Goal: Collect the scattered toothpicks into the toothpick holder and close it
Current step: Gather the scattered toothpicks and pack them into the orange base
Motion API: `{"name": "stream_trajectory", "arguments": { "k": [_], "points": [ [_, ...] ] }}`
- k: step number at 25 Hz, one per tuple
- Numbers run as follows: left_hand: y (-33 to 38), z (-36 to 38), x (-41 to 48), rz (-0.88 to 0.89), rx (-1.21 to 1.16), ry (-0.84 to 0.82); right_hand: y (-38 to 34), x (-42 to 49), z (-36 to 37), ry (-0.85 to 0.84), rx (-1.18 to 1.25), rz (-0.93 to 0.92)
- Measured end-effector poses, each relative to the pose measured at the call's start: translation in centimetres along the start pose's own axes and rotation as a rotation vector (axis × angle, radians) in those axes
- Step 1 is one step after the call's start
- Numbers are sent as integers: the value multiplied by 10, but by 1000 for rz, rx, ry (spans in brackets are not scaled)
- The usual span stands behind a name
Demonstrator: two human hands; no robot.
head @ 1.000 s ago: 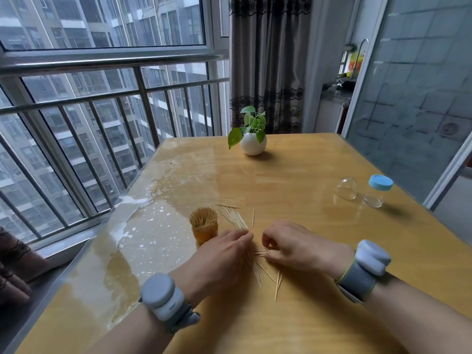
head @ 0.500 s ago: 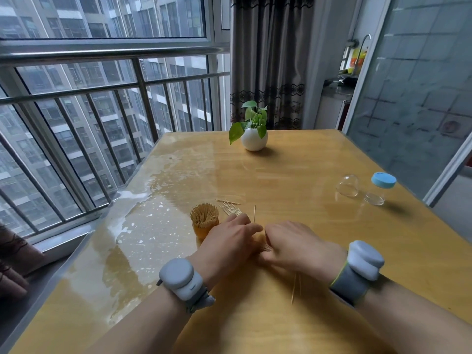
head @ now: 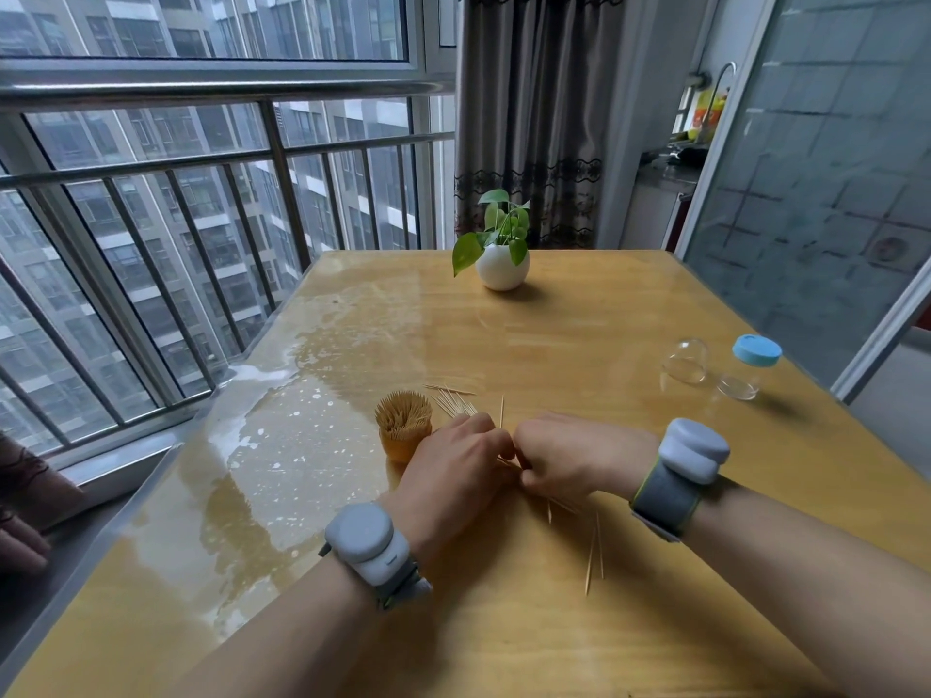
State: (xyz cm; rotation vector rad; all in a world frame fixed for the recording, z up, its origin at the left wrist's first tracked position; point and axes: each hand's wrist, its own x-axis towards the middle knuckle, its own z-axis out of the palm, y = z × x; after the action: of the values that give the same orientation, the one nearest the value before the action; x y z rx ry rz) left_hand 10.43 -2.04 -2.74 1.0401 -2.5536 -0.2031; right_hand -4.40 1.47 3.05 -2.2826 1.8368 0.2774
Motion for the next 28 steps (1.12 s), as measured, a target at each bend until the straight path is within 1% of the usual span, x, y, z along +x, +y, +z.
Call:
{"name": "stream_trajectory", "arguments": {
  "k": [3, 9, 12, 14, 16, 18, 19, 21, 23, 26, 28],
  "points": [
    [-5, 1, -8, 2, -15, 82, -1, 5, 1, -8, -52, -44],
    [-6, -9, -7, -1, -45, 205, 1, 11, 3, -19, -62, -56],
    [-4, -21, -10, 62, -89, 374, 11, 16, 5, -32, -2, -31],
    [-7, -33, -11, 75, -146, 533, 22, 20, 3, -24, 87, -32],
    [-18, -45, -13, 22, -200, 691, 34, 23, 0, 28, 238, -42],
    [-35, -52, -17, -101, -246, 803, 42, 25, -2, 81, 481, -16],
    [-44, -53, -20, -188, -283, 814, 44, 26, -3, 99, 608, -7],
    [-56, -51, -25, -368, -379, 738, 44, 29, -4, 145, 816, -30],
    [-65, -47, -29, -462, -450, 610, 39, 37, -7, 199, 985, -88],
    [-74, -41, -31, -476, -580, 434, 24, 53, -15, 297, 1188, -189],
    [-73, -35, -30, -452, -646, 295, 11, 60, -20, 379, 1302, -226]
  ]
}}
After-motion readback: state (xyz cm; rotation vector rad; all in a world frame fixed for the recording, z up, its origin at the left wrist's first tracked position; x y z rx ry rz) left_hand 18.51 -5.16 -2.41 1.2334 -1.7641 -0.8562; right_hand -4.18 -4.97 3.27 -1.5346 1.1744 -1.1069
